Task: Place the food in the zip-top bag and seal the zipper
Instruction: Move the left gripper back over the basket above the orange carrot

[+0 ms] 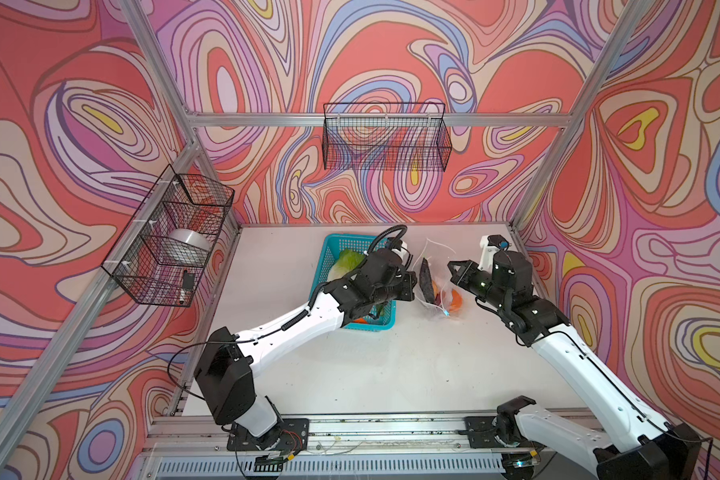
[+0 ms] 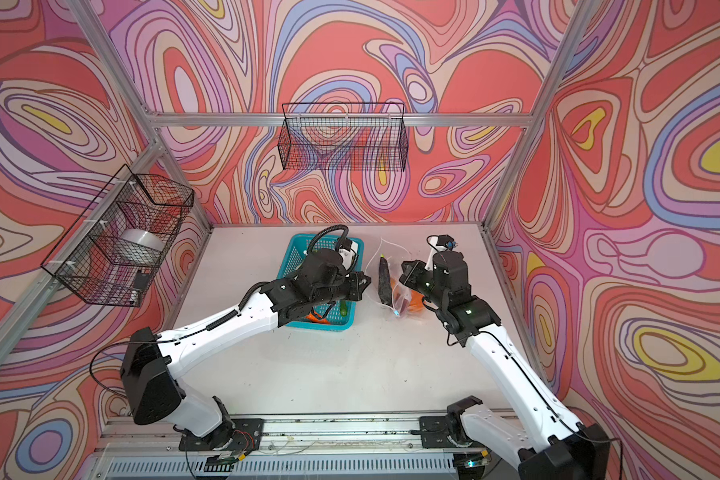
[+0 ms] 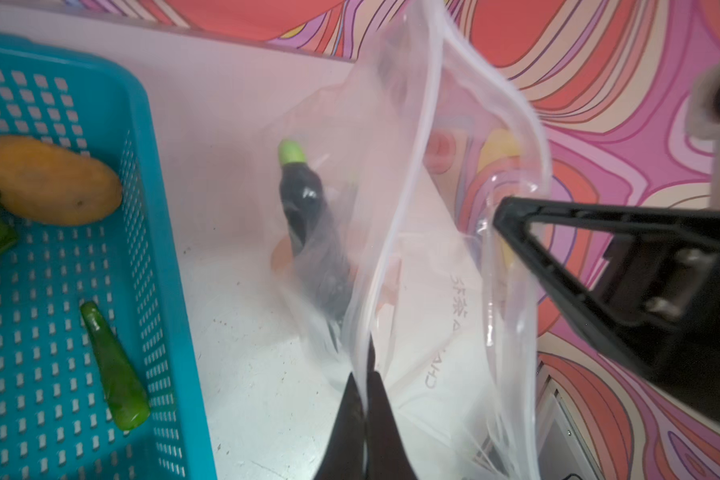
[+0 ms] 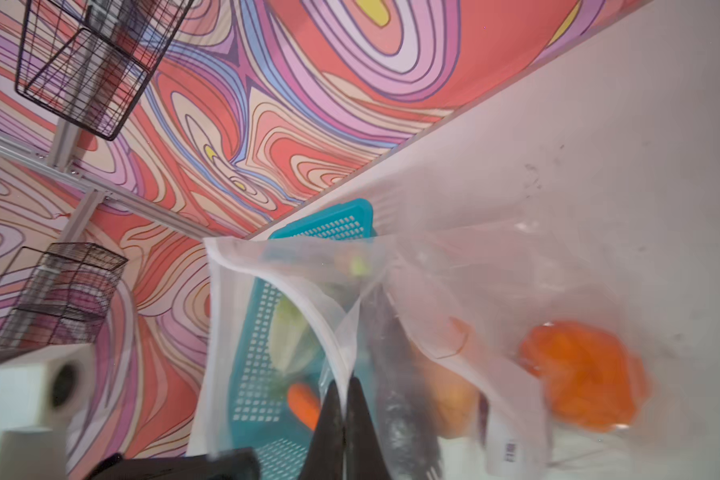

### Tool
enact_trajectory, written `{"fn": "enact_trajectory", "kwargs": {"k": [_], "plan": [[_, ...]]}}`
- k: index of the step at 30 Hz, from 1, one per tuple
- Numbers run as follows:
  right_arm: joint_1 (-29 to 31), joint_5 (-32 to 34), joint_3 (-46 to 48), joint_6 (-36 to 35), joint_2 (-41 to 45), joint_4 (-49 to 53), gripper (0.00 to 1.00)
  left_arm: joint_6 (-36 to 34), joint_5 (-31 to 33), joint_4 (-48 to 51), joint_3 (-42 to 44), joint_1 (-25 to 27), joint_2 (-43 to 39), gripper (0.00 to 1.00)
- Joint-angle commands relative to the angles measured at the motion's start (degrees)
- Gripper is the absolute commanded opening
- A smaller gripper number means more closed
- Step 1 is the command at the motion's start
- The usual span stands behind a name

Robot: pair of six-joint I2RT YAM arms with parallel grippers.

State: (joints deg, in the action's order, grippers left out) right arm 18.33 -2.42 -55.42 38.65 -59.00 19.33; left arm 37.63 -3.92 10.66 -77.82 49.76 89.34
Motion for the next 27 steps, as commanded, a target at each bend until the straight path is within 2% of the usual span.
{"fn": "enact_trajectory", "kwargs": {"k": [1, 6, 12, 19, 27], "plan": [[-0.05, 9.13, -1.40, -7.66, 2.76, 5.85, 0.00, -2.10, 0.17, 0.17, -1.35, -0.38, -3.14, 0.00], [-0.05, 11.23, -3.13, -11.54, 7.02, 6.05, 0.00, -1.58, 1.30, -0.42, -0.23, -0.33, -5.81, 0.00], [-0.05, 12.19, -7.92, -14.79, 6.75, 8.11, 0.00, -2.85, 4.54, 0.42, -0.49, -0.28, -7.41, 0.00], [-0.05, 12.87, -7.93, -15.28, 7.12, 7.52, 0.00, -3.02, 6.53, -1.12, 0.61, -0.32, -8.07, 0.00], [-0.07, 10.15, -6.10, -13.65, 6.11, 5.69, 0.00, -2.50, 6.45, 0.00, 1.35, -0.36, -4.90, 0.02]]}}
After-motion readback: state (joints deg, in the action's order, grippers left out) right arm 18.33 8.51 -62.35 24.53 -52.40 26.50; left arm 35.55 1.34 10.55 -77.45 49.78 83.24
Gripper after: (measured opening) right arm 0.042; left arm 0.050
